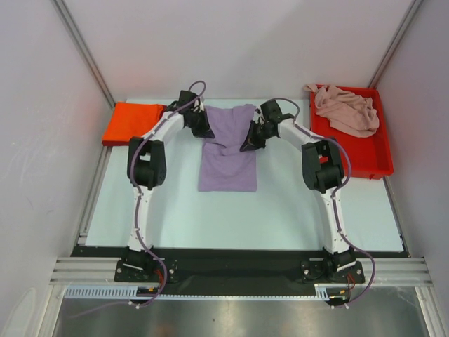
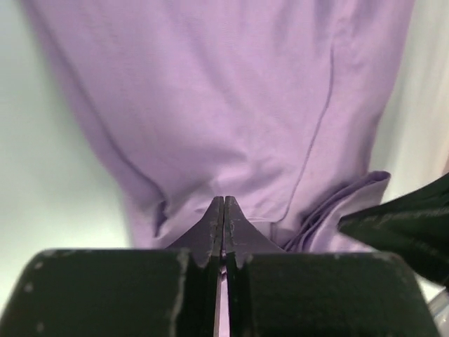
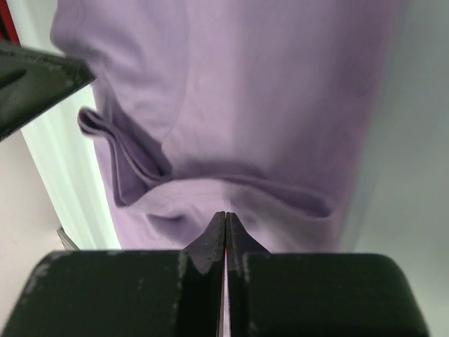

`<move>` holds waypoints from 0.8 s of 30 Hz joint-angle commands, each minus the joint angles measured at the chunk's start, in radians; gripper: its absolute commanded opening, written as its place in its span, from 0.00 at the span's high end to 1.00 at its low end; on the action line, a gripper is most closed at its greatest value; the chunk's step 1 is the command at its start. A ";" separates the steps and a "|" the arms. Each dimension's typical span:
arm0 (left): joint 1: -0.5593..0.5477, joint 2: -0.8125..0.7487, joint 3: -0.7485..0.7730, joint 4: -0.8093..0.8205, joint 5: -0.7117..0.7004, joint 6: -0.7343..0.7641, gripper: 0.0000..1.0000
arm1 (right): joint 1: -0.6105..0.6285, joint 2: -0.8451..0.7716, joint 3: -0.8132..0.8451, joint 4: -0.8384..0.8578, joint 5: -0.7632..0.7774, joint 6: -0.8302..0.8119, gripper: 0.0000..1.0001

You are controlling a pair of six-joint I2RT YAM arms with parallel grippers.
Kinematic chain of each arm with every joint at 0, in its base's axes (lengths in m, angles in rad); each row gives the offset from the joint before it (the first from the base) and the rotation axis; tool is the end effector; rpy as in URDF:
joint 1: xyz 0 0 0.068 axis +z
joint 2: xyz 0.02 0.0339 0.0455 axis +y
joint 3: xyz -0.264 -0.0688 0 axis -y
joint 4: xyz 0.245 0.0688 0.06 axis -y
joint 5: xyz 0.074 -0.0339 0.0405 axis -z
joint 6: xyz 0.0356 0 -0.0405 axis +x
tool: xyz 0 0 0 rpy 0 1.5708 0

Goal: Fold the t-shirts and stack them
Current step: Fold the tshirt

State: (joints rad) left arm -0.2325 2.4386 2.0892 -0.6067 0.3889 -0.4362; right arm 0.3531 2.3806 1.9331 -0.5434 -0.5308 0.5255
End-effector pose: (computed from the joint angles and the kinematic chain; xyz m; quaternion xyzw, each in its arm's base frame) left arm 0.5163 -0.1361 0.1693 -0.0369 0.9363 -0.2714 0.2200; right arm 0.4774 0.1951 0.1561 0.0049 0.9277 0.3448 0.1428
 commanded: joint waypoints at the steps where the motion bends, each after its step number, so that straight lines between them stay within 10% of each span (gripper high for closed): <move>1: 0.009 -0.091 0.013 -0.005 -0.033 0.053 0.97 | -0.035 0.015 0.098 0.002 -0.026 -0.004 1.00; 9: 0.001 -0.490 -0.444 0.169 0.014 0.004 0.78 | -0.054 -0.034 0.027 -0.004 -0.081 -0.030 1.00; 24: 0.024 -0.244 -0.466 0.242 0.087 -0.094 0.93 | -0.092 0.045 0.007 0.071 -0.038 0.002 1.00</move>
State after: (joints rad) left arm -0.2237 2.1864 1.6035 -0.3763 0.4969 -0.5083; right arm 0.2756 2.3978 1.9068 -0.4953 -0.5835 0.5316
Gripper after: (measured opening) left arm 0.078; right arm 0.010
